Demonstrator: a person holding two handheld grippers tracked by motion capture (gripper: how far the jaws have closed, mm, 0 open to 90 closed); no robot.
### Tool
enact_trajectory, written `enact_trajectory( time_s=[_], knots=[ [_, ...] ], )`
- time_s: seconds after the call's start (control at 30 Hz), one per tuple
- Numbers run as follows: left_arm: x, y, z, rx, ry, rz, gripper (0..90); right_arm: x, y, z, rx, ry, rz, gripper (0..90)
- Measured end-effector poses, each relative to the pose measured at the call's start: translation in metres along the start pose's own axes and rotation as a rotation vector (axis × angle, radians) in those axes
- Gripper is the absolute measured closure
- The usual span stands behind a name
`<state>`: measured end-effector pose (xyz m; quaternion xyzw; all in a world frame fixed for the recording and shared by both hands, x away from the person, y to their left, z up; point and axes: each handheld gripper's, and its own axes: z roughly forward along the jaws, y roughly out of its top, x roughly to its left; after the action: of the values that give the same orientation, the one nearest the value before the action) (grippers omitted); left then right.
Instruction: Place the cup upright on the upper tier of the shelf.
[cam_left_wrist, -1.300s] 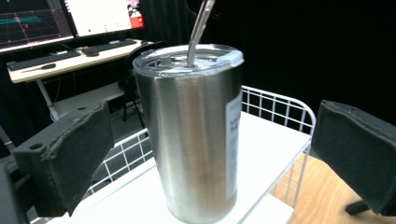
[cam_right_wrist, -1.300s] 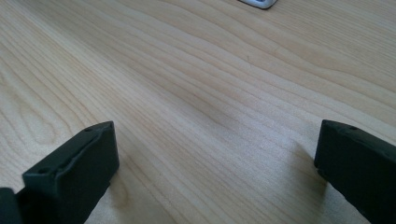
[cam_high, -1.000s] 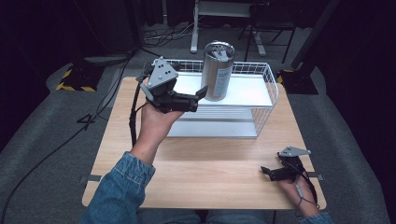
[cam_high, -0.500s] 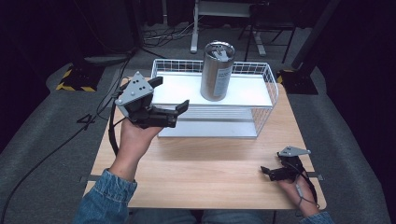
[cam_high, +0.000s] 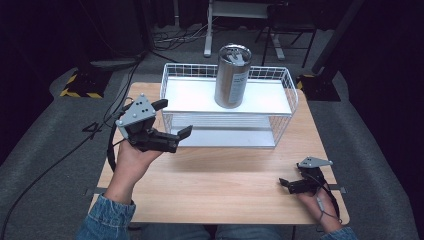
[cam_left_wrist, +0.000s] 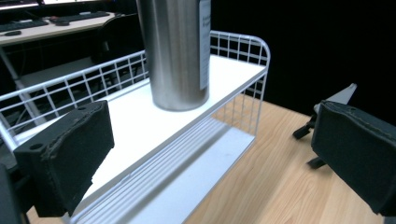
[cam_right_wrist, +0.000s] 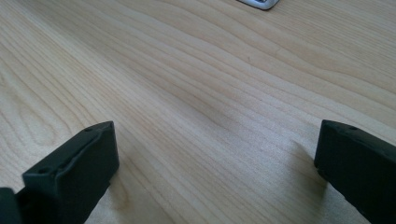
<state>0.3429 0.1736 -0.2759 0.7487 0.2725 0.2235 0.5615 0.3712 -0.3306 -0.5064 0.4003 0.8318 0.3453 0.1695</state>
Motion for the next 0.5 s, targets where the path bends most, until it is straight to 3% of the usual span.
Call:
enact_trajectory(
  time_s=[0.27, 0.5],
  knots=[
    [0.003, -0.029, -0.001, 0.04, 0.025, 0.007, 0.0, 0.0, 0.0, 0.0, 0.0, 0.0, 0.0, 0.1],
    [0.006, -0.057, -0.006, 0.064, 0.042, -0.02, 0.0, 0.0, 0.0, 0.0, 0.0, 0.0, 0.0, 0.1]
  ],
)
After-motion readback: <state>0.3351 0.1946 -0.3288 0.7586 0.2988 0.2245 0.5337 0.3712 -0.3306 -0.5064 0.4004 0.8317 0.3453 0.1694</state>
